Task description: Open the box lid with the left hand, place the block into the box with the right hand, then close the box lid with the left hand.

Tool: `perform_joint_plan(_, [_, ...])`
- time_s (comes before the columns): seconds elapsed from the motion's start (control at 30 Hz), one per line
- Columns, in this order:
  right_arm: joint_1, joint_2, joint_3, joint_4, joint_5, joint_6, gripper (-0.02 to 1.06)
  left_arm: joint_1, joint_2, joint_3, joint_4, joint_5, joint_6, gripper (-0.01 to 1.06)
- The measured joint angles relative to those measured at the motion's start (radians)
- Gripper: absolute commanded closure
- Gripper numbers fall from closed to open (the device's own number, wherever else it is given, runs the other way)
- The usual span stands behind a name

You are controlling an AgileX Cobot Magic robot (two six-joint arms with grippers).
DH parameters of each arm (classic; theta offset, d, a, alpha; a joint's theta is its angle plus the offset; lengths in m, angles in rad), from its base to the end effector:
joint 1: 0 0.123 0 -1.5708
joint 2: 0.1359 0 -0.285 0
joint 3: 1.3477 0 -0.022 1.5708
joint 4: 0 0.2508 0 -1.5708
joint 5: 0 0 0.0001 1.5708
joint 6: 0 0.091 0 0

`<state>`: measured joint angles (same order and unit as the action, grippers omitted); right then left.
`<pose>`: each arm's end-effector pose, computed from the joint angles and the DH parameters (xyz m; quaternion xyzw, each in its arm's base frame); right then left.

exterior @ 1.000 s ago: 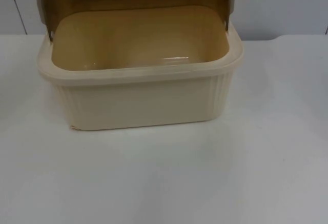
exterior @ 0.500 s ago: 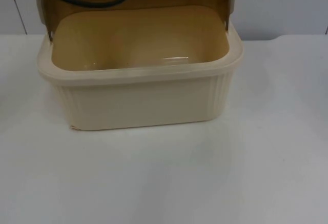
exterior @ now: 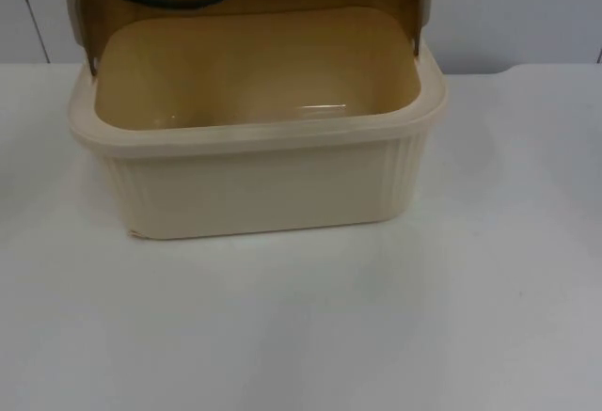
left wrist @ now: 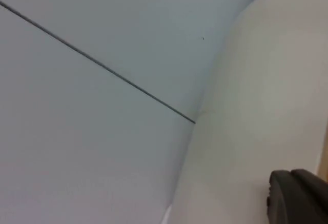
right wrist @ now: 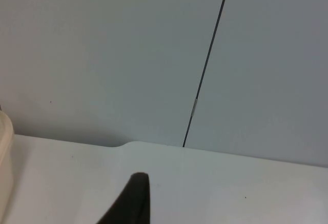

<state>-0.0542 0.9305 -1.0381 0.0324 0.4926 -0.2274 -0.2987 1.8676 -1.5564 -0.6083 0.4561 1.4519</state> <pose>0.1908 -0.0090 0.4159 -0.0626 0.8017 -0.0689 0.5905 0.4149 -0.1518 0.2972 0.5420 0.6944 0.0272 0.4726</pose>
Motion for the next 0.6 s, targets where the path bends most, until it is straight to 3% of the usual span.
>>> perform_joint_plan(0.43, [0.000,-0.008,0.000,0.000,0.008,0.004,0.00,-0.002,-0.002,-0.003,0.035,0.177,-0.012,1.05])
perform_joint_plan(0.6, [0.000,-0.015,0.000,0.000,0.010,0.007,0.00,-0.044,-0.021,-0.003,0.169,0.205,-0.128,1.05])
